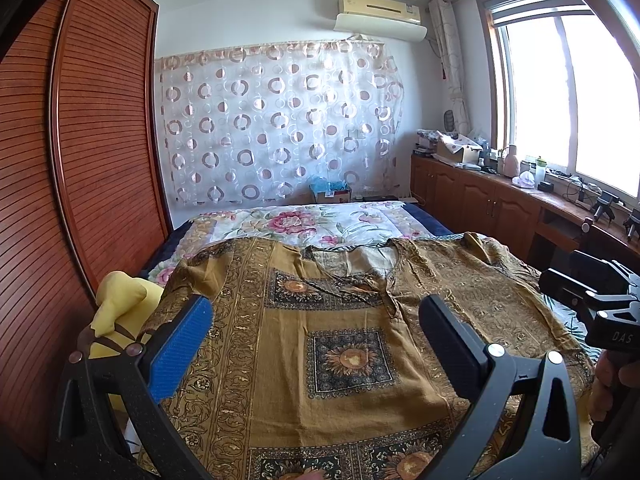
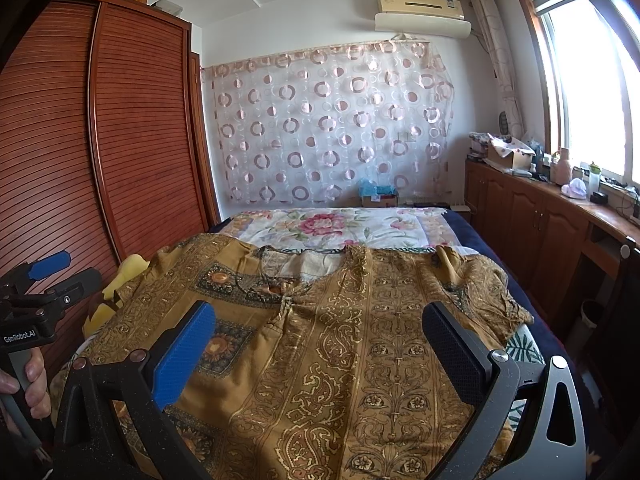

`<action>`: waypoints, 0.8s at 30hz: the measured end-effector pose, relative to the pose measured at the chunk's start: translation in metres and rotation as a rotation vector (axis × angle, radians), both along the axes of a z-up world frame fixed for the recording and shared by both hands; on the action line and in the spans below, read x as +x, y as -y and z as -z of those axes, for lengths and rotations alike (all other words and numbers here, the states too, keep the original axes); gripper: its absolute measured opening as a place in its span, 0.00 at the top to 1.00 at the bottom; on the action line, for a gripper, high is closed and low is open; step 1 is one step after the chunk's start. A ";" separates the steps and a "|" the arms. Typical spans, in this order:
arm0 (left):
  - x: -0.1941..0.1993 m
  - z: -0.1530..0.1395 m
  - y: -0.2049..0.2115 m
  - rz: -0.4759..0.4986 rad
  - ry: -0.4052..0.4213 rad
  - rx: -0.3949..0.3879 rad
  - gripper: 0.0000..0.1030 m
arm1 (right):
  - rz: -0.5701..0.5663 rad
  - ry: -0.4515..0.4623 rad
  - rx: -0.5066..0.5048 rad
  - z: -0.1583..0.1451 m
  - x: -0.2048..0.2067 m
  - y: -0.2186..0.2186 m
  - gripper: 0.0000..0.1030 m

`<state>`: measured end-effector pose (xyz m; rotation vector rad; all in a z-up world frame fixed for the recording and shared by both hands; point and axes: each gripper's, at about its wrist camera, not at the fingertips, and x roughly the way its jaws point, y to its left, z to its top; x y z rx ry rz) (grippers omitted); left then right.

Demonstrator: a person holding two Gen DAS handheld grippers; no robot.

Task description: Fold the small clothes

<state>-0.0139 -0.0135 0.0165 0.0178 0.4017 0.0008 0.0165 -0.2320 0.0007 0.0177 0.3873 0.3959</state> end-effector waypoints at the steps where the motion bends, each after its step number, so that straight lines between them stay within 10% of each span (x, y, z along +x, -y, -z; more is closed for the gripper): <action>1: 0.001 0.001 -0.001 0.000 0.001 0.001 0.00 | -0.001 0.000 0.000 0.000 0.000 0.000 0.00; 24: 0.021 0.020 -0.030 -0.021 -0.064 -0.025 0.00 | -0.037 -0.036 0.004 0.011 0.025 -0.012 0.00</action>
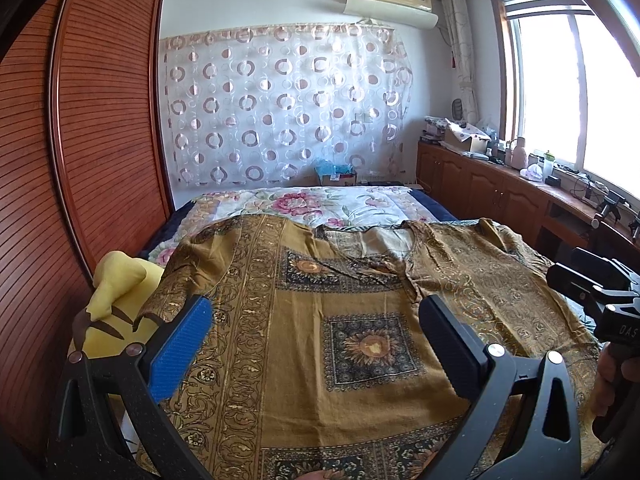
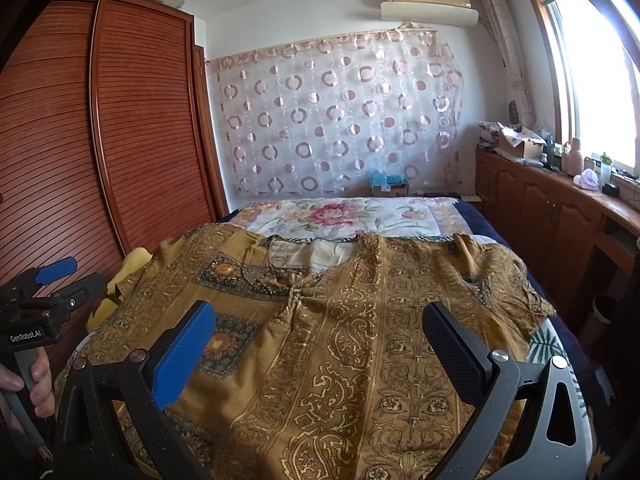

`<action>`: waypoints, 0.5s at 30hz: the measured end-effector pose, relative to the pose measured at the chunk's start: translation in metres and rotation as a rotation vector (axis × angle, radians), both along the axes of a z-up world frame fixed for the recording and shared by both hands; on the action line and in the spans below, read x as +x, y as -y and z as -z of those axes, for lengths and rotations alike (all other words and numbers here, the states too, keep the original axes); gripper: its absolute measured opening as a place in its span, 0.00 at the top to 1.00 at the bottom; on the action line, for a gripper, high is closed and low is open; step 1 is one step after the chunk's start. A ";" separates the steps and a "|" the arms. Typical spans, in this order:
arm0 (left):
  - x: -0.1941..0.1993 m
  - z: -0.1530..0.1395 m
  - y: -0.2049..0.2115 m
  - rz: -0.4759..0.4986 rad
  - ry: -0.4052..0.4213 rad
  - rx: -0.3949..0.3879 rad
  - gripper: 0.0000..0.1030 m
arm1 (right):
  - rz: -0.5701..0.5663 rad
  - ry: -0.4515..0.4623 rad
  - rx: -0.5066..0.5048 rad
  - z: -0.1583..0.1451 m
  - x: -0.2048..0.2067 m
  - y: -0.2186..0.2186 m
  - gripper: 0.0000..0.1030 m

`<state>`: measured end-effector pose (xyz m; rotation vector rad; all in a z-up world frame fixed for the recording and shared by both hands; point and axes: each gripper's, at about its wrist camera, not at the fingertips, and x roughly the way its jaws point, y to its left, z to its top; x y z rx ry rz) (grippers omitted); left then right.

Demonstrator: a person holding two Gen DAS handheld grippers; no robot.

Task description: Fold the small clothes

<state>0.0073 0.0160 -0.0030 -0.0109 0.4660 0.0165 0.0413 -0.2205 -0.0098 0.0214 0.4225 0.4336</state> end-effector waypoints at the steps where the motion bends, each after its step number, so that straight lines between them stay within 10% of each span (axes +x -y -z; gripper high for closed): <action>1: 0.001 0.002 -0.001 -0.003 -0.003 0.001 0.00 | -0.003 0.002 -0.003 0.000 0.002 -0.002 0.00; 15: 0.021 0.021 -0.044 -0.048 -0.060 0.021 0.00 | -0.051 -0.002 -0.040 0.003 0.027 -0.020 0.00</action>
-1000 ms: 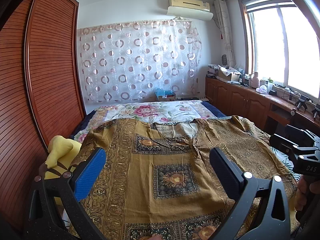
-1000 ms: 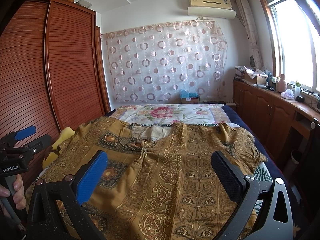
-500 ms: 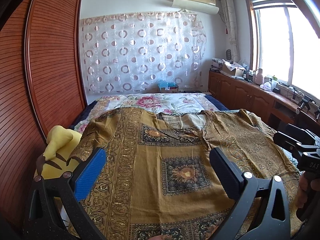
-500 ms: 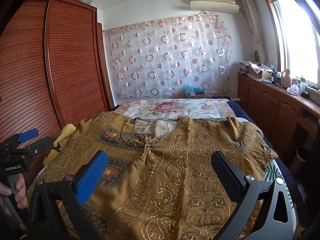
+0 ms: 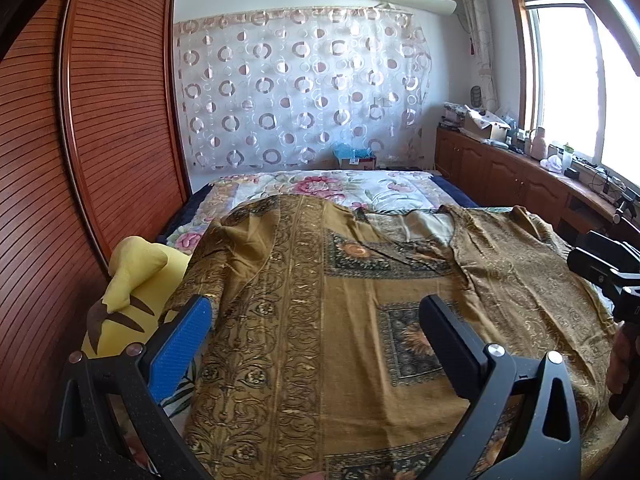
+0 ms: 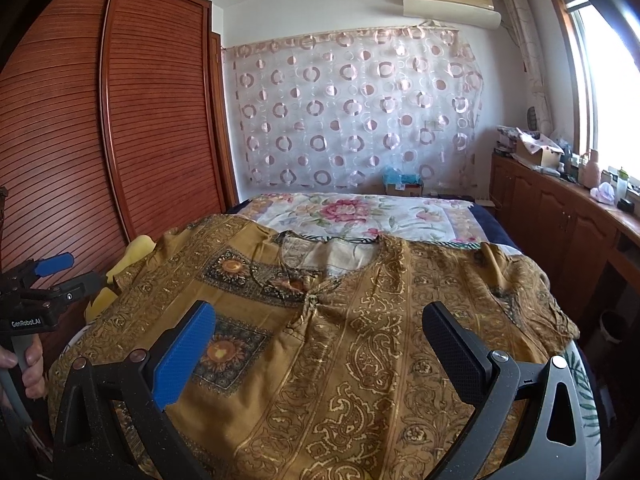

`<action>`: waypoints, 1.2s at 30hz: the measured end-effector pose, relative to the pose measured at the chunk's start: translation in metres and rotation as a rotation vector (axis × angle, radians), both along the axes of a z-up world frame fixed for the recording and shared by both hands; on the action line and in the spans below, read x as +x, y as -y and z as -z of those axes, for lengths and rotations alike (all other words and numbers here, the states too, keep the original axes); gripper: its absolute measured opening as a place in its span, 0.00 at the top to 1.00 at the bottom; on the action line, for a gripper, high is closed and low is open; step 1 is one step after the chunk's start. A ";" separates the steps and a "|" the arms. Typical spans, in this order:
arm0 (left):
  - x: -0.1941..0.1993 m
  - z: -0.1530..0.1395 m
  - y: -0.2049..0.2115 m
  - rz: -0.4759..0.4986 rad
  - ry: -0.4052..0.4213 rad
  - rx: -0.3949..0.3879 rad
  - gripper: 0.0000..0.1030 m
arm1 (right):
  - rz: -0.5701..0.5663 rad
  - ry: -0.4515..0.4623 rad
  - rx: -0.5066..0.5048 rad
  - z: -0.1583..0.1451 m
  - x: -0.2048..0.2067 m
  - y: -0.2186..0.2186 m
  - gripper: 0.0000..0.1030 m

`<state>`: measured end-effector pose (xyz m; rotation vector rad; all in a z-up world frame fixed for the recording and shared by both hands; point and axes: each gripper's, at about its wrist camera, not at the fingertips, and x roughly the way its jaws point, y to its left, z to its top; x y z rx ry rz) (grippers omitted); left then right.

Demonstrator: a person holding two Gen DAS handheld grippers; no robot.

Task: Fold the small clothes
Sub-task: 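Lower the left gripper to the shirt side edge and close on it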

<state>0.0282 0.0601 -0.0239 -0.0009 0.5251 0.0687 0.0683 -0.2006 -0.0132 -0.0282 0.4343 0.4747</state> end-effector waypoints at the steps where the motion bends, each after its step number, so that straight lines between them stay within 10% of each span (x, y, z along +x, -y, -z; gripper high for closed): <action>1: 0.002 0.002 -0.004 -0.002 -0.007 -0.003 0.00 | -0.004 -0.006 -0.001 0.001 0.003 -0.001 0.00; 17: 0.037 0.033 -0.091 -0.042 -0.146 -0.071 0.01 | -0.085 -0.158 -0.102 0.029 0.025 -0.011 0.00; 26: 0.066 0.049 -0.141 -0.064 -0.228 -0.229 0.31 | -0.088 -0.183 -0.161 0.027 0.025 -0.012 0.00; 36: 0.065 0.078 -0.166 -0.089 -0.307 -0.390 0.34 | -0.082 -0.187 -0.158 0.031 0.023 -0.016 0.00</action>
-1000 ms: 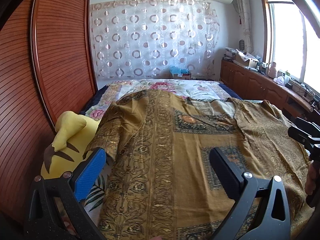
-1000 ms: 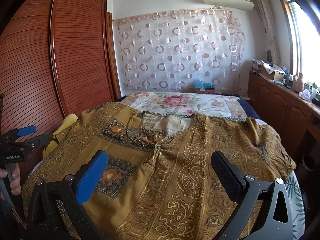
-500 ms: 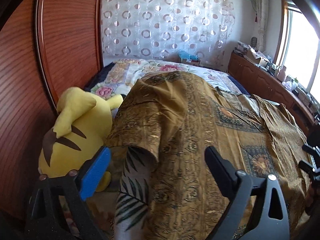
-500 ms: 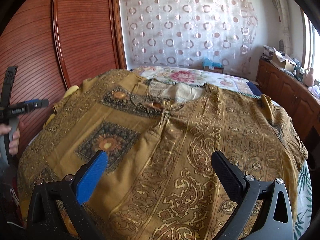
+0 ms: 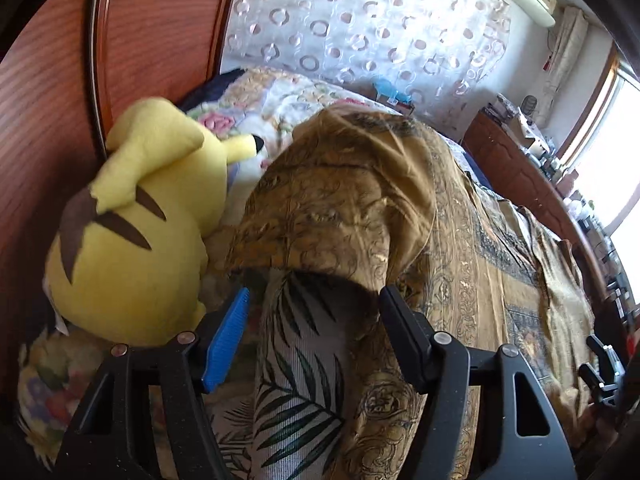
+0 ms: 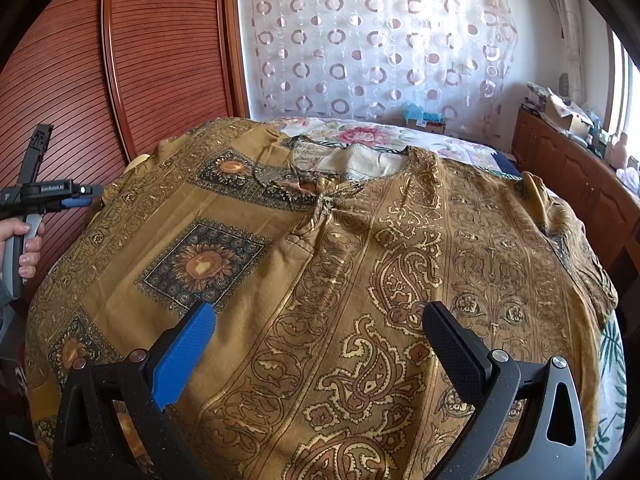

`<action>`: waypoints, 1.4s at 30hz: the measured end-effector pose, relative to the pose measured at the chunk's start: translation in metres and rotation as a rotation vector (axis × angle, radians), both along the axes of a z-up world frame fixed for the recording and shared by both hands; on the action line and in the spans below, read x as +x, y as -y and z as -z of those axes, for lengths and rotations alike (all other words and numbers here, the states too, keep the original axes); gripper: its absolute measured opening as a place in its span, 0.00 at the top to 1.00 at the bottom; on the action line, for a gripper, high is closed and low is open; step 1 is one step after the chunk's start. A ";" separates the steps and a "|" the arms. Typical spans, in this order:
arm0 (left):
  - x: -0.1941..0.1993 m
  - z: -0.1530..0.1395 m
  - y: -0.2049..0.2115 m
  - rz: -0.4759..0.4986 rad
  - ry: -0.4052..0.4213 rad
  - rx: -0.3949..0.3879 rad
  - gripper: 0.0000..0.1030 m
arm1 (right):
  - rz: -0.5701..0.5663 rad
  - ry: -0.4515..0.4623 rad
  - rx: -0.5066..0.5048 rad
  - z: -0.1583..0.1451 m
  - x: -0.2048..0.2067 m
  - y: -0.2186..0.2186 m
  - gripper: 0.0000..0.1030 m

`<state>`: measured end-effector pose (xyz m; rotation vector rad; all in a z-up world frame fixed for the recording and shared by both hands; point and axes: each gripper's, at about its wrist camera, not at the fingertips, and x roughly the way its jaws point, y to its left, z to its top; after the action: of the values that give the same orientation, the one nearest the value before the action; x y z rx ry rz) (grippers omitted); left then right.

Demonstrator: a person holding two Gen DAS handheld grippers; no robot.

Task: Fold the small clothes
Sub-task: 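Lower the left gripper to the shirt side edge and close on it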

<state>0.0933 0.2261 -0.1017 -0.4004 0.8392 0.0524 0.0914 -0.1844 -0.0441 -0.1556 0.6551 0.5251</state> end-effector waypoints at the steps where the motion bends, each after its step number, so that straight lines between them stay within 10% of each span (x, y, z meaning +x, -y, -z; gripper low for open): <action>1: 0.000 0.002 -0.003 -0.002 -0.001 -0.029 0.34 | 0.000 0.001 0.001 0.001 0.001 0.000 0.00; 32: 0.020 0.012 -0.036 -0.020 0.014 -0.349 0.40 | 0.004 0.006 0.007 0.003 0.003 0.003 0.00; 42: 0.037 0.003 -0.048 -0.081 0.020 -0.263 0.61 | 0.002 0.005 0.007 0.002 0.003 0.002 0.00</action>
<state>0.1307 0.2744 -0.1051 -0.6816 0.8127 0.0129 0.0945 -0.1867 -0.0459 -0.1493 0.6488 0.5245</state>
